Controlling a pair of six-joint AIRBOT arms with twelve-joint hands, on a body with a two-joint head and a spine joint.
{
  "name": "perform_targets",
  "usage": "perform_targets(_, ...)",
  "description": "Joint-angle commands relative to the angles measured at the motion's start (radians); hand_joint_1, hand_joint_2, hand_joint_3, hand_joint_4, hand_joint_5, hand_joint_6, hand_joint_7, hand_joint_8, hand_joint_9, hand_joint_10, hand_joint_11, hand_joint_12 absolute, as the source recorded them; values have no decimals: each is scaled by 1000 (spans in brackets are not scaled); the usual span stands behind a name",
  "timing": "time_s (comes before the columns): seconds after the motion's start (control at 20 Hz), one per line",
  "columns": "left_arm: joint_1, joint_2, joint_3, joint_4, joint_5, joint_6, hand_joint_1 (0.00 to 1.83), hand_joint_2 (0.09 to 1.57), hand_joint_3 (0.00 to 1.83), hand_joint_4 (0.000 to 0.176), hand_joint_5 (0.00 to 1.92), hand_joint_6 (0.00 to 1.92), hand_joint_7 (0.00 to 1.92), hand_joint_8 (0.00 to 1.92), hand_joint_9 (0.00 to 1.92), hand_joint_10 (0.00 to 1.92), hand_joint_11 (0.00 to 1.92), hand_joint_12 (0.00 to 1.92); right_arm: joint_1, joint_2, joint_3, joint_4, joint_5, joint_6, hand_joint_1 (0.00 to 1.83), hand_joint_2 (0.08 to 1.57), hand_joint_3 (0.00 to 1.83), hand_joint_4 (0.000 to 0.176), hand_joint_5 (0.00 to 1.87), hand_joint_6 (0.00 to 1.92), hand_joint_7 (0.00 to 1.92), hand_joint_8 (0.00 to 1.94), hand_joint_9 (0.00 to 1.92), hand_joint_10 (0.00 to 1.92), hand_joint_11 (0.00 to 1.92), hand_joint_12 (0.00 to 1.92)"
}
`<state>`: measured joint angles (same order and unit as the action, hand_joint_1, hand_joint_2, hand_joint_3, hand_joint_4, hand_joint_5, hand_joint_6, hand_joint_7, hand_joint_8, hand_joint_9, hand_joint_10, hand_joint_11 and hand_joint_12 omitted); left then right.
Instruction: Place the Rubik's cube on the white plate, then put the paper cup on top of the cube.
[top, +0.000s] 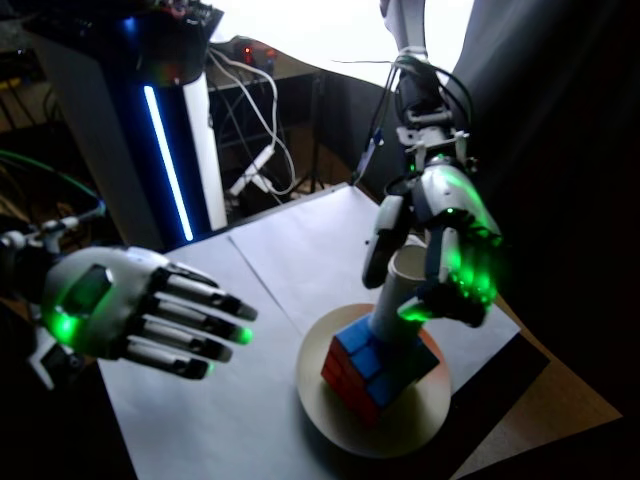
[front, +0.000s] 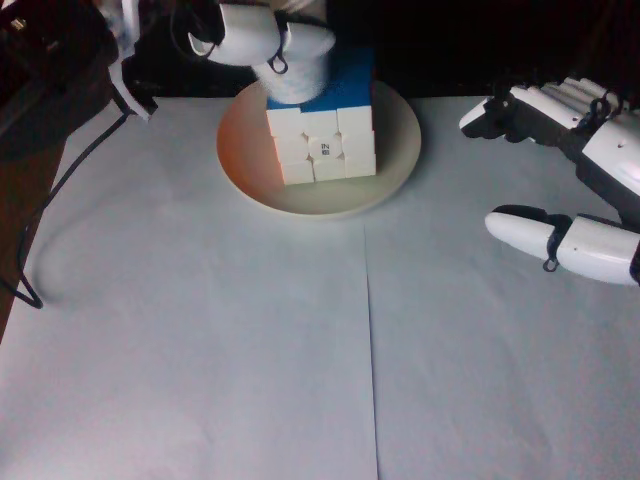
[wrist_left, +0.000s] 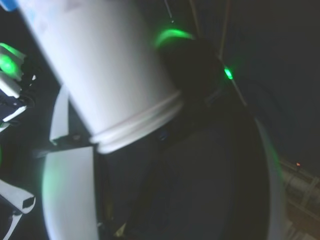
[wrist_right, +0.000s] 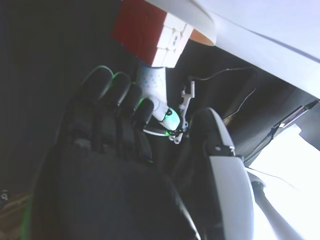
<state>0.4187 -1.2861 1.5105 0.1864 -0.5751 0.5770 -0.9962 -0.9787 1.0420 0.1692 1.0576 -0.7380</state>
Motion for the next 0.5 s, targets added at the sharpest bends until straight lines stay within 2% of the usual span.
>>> perform_targets(0.0,-12,-6,5,-14,-107,-14,915,1217,5,81,189,850,337,441,244,868,25,1736,7,0,4,-1,128,2,752,1249,0,0,37,1013,81,990,63,1311,0,1726)
perform_targets(0.05,-12,-11,9,-13,-106,-21,760,1261,5,115,177,543,335,124,227,607,0,1616,7,0,4,-1,128,2,810,1265,4,0,52,994,139,906,105,1266,0,1700)
perform_targets(0.1,-12,-14,13,-13,-104,-25,720,1276,2,120,192,400,271,39,214,496,0,1581,7,0,4,-1,128,2,801,1267,3,0,49,989,162,875,125,1245,0,1678)
perform_targets(0.15,-12,-18,16,-13,-99,-26,684,1288,1,111,214,210,205,1,191,331,0,1479,7,0,4,-1,128,2,778,1270,2,0,53,981,141,957,94,1254,0,1688)
perform_targets(0.2,-12,-22,19,-13,-97,-26,599,1294,0,120,199,81,133,0,174,151,0,1358,7,-1,4,-1,128,2,723,1270,1,0,46,987,115,937,87,1305,0,1719)
perform_targets(0.3,-12,-24,21,-13,-94,-26,463,1287,0,105,174,23,123,1,181,79,0,1324,7,-1,4,-1,128,2,720,1274,1,0,30,1008,107,932,79,1336,0,1737)
perform_targets(0.4,-12,-46,32,-3,-73,-29,393,1278,0,119,145,8,73,0,153,58,0,1324,6,-2,4,2,128,2,714,1271,0,0,26,1001,104,939,61,1329,0,1725)
perform_targets(0.45,-12,-49,33,-2,-73,-30,399,1265,0,129,132,1,46,0,122,30,0,1200,5,-2,4,3,128,2,713,1270,0,0,29,996,104,939,63,1329,0,1720)
